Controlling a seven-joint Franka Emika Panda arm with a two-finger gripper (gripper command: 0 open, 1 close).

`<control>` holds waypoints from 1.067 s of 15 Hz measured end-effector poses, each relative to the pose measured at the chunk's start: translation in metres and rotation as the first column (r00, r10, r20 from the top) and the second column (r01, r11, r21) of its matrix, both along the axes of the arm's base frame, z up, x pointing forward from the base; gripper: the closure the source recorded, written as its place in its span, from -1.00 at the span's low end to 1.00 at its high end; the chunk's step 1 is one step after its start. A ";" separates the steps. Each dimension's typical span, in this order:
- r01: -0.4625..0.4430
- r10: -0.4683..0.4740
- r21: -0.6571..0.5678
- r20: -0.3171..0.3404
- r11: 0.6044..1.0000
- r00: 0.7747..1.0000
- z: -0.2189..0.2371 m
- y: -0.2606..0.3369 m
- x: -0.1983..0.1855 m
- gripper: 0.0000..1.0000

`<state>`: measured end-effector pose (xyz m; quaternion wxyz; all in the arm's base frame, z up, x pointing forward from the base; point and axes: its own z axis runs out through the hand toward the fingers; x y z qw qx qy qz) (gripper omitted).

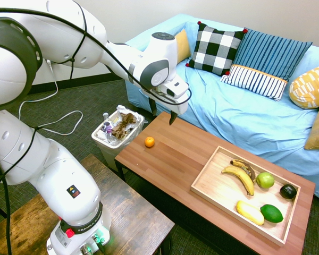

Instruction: Put the tangerine in the tray

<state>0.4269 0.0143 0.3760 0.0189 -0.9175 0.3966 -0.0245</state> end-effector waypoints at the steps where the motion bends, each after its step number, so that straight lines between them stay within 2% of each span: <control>1: 0.000 0.000 0.000 0.000 1.000 1.000 0.000 0.000 0.001 -1.00; 6: -0.003 0.003 -0.006 -0.003 1.000 1.000 -0.030 0.017 0.015 -1.00; 10: 0.006 -0.006 -0.016 -0.004 1.000 1.000 -0.091 0.055 0.037 -1.00; 16: -0.004 0.002 -0.027 -0.073 1.000 0.997 -0.187 0.102 0.065 -1.00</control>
